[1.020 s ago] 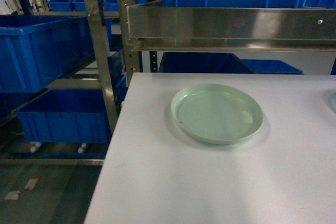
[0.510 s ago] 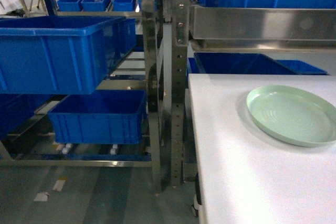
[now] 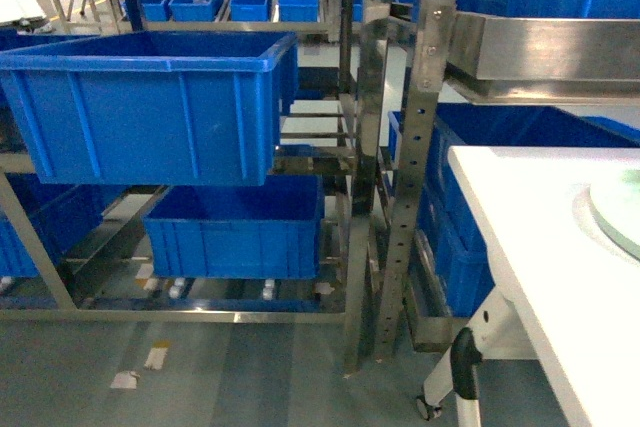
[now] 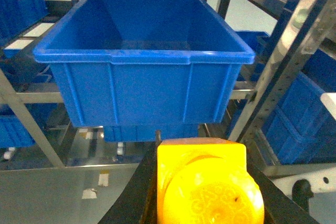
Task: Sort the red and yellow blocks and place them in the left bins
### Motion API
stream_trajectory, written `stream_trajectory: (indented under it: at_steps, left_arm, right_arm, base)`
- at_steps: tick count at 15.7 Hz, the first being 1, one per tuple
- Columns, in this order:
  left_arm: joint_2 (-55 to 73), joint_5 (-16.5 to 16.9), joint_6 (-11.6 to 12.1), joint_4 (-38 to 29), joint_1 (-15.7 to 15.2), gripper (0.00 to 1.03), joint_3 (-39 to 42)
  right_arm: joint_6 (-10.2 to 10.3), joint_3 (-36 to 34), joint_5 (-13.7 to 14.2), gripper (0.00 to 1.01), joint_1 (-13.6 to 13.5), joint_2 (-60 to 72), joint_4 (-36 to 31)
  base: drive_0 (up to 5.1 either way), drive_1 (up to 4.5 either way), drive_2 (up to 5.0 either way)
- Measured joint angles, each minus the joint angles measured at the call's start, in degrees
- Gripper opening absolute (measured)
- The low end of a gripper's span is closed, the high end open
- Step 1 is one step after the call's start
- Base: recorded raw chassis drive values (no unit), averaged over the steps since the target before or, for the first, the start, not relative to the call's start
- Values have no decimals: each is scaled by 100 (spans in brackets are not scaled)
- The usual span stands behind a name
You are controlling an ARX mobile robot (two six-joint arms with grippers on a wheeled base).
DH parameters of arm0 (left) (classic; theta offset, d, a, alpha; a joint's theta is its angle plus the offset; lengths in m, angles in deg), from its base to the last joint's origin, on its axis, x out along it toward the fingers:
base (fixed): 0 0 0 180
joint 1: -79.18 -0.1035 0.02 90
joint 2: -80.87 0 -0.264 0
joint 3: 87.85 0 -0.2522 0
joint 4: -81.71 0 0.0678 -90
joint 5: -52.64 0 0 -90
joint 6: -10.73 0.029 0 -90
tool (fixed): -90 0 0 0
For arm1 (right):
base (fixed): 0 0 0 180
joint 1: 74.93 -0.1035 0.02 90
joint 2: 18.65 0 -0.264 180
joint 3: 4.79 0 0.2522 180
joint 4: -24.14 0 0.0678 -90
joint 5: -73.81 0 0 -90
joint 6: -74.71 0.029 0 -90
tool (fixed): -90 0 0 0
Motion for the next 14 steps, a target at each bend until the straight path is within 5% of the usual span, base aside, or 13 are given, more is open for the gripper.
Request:
stream_trajectory:
  at_steps: [14]
  left_arm:
    - [2,-2,2,-26,-11,26,-4]
  right_arm:
    - [-15,4,-4,27,0,0,0]
  base:
    - [-471,378,88]
